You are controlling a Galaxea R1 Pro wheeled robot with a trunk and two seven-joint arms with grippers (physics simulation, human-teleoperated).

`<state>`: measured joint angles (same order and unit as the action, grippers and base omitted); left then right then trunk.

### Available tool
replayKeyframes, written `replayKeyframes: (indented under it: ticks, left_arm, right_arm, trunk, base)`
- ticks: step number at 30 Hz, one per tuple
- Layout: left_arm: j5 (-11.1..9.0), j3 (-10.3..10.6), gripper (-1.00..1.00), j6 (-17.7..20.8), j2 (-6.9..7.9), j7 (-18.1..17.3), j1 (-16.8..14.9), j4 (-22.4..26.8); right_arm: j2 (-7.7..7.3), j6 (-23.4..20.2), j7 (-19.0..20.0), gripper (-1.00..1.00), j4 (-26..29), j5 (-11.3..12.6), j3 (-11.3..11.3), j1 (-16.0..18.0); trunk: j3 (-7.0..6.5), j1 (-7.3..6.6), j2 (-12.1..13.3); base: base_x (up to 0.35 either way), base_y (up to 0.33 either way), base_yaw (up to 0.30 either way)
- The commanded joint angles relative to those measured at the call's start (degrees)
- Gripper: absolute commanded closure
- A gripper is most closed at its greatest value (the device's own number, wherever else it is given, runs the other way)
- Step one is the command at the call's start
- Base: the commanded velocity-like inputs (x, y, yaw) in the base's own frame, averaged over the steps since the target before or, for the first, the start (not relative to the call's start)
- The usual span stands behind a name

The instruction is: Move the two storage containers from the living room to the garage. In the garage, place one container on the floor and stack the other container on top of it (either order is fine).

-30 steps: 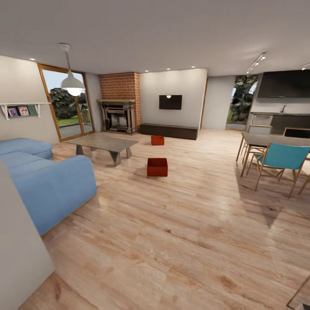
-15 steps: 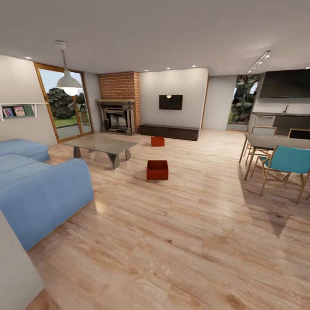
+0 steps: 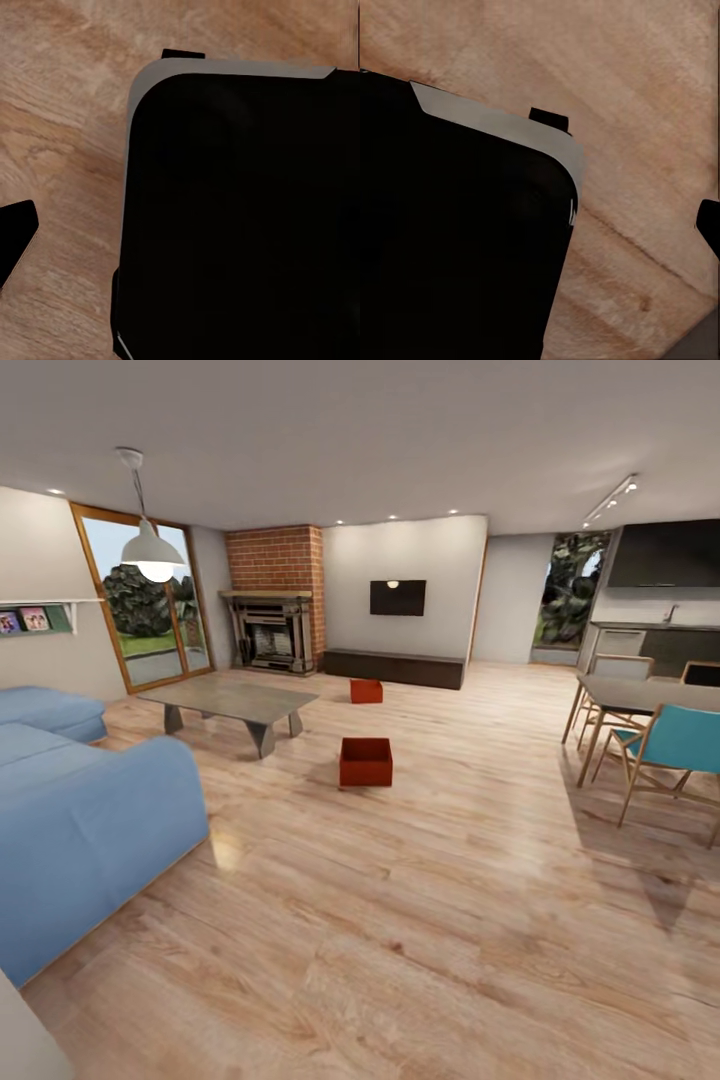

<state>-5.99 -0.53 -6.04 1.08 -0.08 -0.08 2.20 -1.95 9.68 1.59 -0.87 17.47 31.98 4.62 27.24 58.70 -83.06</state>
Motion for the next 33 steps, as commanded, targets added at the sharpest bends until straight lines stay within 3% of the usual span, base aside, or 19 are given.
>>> replayKeyframes:
  ticks: [1,33]
  left_arm:
    - [-0.5,0.0,-1.00,-0.1,-0.01,0.0,0.0,0.0]
    - [-0.5,0.0,-1.00,-0.1,0.00,0.0,0.0,0.0]
  right_arm:
    - [0.01,0.3,0.2,-1.00,-0.1,0.6,0.5,0.0]
    - [0.02,0.3,0.2,-1.00,-0.1,0.6,0.5,0.0]
  trunk:
    - [0.05,0.03,0.0]
    - [0.05,0.03,0.0]
  base:
    - [0.321,0.000,0.000]
    - [0.321,0.000,0.000]
